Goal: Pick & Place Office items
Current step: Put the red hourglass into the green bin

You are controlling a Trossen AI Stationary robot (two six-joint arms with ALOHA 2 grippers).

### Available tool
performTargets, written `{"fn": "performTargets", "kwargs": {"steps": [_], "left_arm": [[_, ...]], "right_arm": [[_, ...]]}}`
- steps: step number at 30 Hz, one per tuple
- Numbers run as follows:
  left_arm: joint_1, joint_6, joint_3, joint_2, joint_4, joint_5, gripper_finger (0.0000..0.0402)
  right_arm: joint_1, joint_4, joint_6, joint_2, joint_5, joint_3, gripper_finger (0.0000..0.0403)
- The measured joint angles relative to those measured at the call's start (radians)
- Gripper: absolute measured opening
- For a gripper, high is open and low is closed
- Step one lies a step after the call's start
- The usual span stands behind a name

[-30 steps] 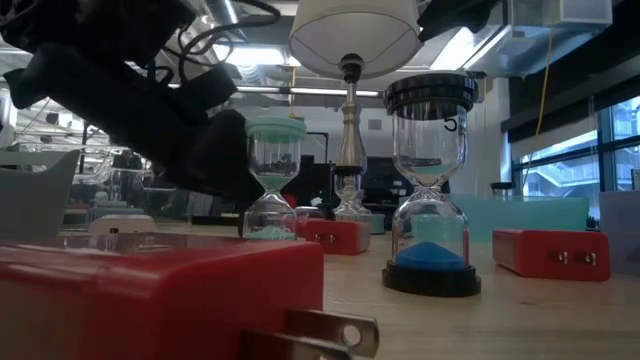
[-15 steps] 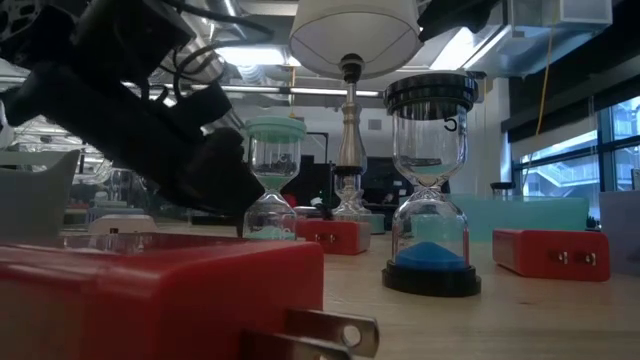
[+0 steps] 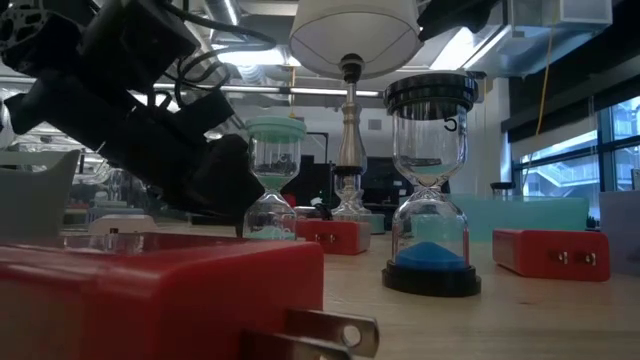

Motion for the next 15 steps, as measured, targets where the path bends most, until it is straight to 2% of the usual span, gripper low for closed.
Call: {"fn": "performTargets", "kwargs": {"steps": [11, 15], "left_arm": [[0.000, -0.002, 0.000, 0.044, 0.042, -0.026, 0.0348], [0.000, -0.002, 0.000, 0.044, 0.041, -0.026, 0.0327]], "right_arm": [[0.000, 0.000, 0.000, 0.000, 0.000, 0.000, 0.0253], [0.000, 0.000, 0.000, 0.000, 0.000, 0.000, 0.0253]]}}
